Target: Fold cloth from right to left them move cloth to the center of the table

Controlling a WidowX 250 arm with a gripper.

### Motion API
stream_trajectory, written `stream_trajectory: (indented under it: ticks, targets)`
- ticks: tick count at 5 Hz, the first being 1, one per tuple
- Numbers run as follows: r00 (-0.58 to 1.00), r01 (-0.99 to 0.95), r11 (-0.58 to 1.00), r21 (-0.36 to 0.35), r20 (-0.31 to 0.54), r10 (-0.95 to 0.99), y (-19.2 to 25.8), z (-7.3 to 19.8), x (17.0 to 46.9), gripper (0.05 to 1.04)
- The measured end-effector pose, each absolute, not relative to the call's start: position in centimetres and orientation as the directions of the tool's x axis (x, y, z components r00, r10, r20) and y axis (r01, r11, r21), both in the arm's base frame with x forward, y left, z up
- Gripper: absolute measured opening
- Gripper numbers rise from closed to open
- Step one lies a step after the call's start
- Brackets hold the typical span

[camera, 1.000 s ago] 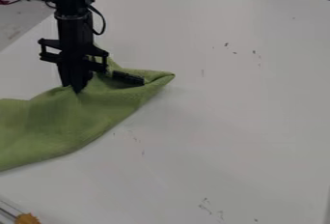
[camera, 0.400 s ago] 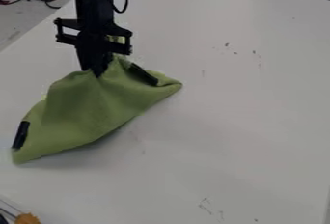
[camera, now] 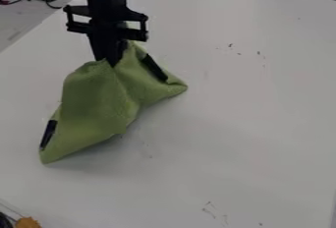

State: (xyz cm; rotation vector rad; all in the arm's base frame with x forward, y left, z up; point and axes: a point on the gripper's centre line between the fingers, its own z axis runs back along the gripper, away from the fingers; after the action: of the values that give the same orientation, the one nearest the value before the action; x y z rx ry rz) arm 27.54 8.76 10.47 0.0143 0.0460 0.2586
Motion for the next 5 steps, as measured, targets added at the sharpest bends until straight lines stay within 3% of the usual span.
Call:
stream_trajectory:
  ticks: [2,5]
  targets:
    - [0.979,-0.202,0.979,-0.003,0.023,0.202,5.5,12.6,28.1,0.086]
    - [0.986,-0.163,0.982,-0.097,0.01,0.164,2.0,13.2,28.6,0.086]
